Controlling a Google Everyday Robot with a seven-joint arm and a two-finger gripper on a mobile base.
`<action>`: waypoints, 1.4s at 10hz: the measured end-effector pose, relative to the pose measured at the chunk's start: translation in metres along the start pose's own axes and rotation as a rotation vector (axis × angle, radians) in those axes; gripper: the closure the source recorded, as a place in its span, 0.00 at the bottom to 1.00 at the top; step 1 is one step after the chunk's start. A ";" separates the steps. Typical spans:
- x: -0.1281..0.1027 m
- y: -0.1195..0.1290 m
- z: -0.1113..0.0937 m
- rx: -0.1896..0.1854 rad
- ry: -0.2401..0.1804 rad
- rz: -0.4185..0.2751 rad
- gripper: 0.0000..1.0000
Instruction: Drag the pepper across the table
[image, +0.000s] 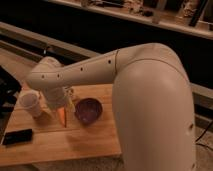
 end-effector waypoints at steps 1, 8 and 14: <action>-0.003 0.004 0.003 -0.002 0.006 -0.006 0.35; -0.029 0.023 0.026 0.002 0.040 -0.030 0.35; -0.035 0.020 0.053 -0.005 0.088 -0.005 0.35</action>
